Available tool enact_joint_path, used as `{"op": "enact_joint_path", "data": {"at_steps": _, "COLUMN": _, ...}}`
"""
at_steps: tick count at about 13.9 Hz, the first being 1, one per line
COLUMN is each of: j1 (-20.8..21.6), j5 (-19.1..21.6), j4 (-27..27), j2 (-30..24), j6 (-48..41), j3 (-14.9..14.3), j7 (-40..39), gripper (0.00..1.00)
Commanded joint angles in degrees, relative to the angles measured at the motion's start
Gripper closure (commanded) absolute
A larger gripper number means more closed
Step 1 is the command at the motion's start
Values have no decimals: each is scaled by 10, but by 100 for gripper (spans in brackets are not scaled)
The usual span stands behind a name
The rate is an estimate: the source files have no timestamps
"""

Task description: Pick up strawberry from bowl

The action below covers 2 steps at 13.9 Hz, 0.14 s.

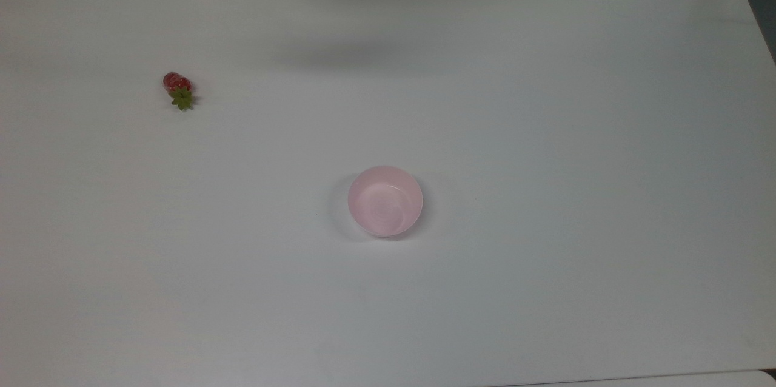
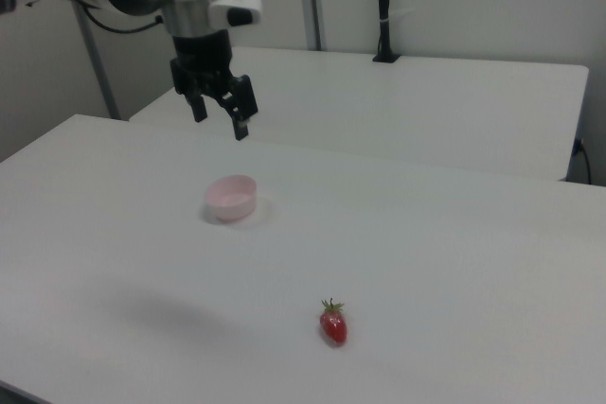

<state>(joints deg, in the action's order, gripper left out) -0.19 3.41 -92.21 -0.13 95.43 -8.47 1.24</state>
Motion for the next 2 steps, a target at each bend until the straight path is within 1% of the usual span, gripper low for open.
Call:
{"op": "enact_joint_path", "data": {"at_steps": 1, "j1": 12, "j5": -19, "j4": -3, "j2": -6, "j6": -9, "j3": 16, "j7": 0, "gripper": 0}}
{"op": "enact_joint_path", "data": {"at_steps": 2, "j1": 16, "j5": -20, "j4": -3, "j2": -5, "j6": -8, "j3": 21, "j7": -1, "gripper": 0}}
